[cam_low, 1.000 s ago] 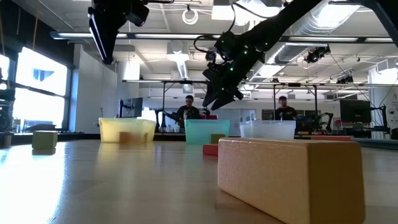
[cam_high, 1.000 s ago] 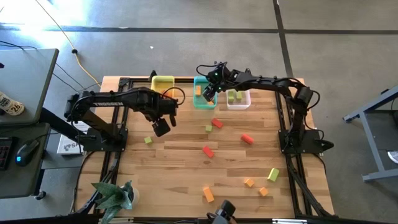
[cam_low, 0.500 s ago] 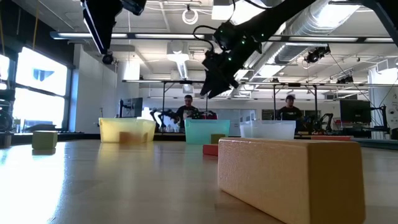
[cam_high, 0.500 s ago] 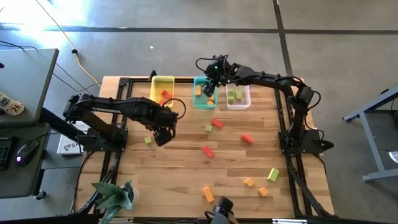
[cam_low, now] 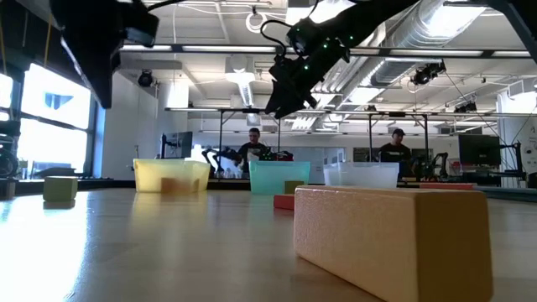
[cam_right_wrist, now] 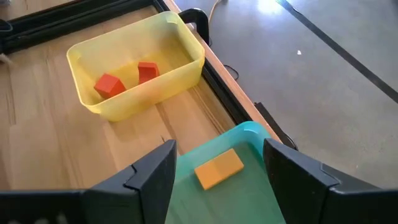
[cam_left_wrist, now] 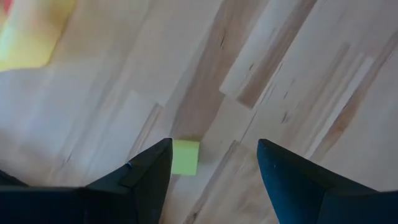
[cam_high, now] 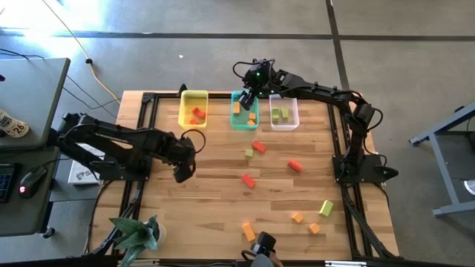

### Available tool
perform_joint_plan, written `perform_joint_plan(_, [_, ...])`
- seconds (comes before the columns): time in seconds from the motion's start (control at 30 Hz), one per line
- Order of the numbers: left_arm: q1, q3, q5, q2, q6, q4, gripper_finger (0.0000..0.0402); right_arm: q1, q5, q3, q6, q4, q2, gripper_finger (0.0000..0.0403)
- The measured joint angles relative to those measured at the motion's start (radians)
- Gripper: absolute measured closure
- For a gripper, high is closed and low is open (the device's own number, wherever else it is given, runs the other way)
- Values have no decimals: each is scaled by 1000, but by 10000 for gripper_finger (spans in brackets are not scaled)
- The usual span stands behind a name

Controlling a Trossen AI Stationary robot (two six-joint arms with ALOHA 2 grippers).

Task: Sort & place blocks by color
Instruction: Put the green block into the transparent bin

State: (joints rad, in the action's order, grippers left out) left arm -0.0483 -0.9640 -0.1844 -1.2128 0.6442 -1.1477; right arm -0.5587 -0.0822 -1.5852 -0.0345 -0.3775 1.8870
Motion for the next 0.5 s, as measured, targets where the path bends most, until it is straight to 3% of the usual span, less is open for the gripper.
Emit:
perform_joint_plan(0.27, [-7, 207, 41, 136, -3, 77, 177, 0, 0, 1, 0, -8, 0, 175])
perform_joint_plan(0.5, [-5, 307, 95, 199, 4, 127, 177, 0, 0, 1, 8, -8, 0, 175])
